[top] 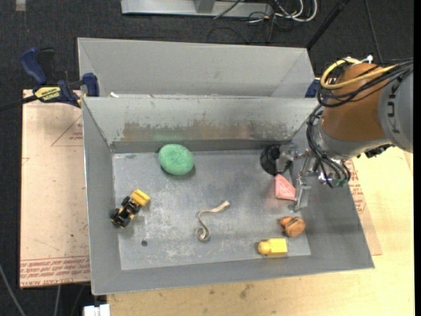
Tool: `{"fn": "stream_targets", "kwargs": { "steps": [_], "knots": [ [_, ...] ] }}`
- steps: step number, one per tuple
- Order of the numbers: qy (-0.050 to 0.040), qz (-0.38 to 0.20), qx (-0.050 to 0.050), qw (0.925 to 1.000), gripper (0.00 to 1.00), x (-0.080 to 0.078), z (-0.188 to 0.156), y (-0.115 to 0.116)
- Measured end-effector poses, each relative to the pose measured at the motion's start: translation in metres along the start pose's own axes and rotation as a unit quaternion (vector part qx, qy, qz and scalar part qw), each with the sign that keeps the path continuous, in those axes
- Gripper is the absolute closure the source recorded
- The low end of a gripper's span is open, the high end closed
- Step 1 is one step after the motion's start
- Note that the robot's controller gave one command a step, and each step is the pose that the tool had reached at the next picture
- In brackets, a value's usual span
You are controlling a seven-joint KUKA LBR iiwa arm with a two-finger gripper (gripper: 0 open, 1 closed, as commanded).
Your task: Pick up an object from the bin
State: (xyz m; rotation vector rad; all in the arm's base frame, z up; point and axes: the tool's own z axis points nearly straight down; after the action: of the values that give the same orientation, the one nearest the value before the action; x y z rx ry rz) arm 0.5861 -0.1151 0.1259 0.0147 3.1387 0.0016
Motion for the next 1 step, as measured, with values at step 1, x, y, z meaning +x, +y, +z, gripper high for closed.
{"fn": "stream_targets", "kwargs": {
  "steps": [1],
  "knots": [
    [-0.0020,-0.026,0.001,0.9997,0.00,-0.0401,0.0421,-0.0065]
  ]
}}
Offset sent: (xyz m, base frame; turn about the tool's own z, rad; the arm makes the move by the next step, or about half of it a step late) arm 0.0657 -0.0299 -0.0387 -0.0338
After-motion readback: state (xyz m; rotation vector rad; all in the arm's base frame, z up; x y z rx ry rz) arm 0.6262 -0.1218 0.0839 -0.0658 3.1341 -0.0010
